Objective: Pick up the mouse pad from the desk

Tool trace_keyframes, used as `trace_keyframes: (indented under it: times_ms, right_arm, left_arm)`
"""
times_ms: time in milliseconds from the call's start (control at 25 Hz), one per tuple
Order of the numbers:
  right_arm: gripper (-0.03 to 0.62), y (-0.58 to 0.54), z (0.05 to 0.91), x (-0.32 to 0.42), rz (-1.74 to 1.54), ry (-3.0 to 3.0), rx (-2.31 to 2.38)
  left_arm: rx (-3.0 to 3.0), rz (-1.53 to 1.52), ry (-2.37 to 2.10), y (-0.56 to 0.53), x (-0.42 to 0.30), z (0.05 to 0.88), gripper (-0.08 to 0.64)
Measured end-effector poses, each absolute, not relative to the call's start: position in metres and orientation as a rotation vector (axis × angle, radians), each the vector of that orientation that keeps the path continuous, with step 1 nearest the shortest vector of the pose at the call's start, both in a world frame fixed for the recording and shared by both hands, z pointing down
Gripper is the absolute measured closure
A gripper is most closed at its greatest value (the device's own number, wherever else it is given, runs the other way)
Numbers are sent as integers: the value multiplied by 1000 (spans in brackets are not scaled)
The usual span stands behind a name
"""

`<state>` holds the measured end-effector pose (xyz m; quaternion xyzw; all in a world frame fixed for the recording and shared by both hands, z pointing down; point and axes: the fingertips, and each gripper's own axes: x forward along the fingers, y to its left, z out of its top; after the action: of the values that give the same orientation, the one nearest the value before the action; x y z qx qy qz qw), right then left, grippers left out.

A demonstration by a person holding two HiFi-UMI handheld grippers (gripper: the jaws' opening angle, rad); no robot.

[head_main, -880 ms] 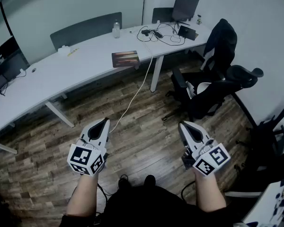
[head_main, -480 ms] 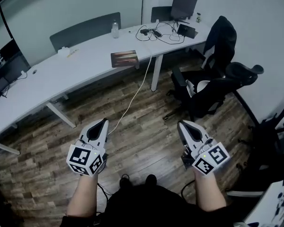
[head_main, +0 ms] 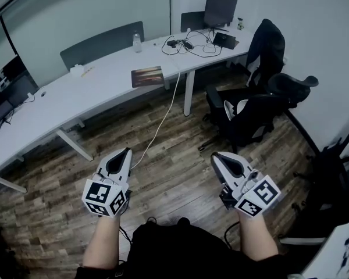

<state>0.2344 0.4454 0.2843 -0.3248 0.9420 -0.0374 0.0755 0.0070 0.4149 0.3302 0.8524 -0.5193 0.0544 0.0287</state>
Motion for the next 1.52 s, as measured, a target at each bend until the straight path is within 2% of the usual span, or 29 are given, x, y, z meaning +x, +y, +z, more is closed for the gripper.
trace_keyframes:
  times_ms: [360,800,1200,1520]
  right_arm:
    - [598,453,291,267,-132,2847,-941]
    - [598,421,297,269,-166,2852,-973]
    - [598,338,311,252,-208,2849,-1019]
    - [598,249,319,206,-273,2870,-1063]
  left_arm:
    - [2638,159,-1617,419,39,322,552]
    - [2620,144,-1599,393,38,333,552]
    - [2625,118,-1573,307,18,344,552]
    - [2614,140,-1508,212,-22,354,552]
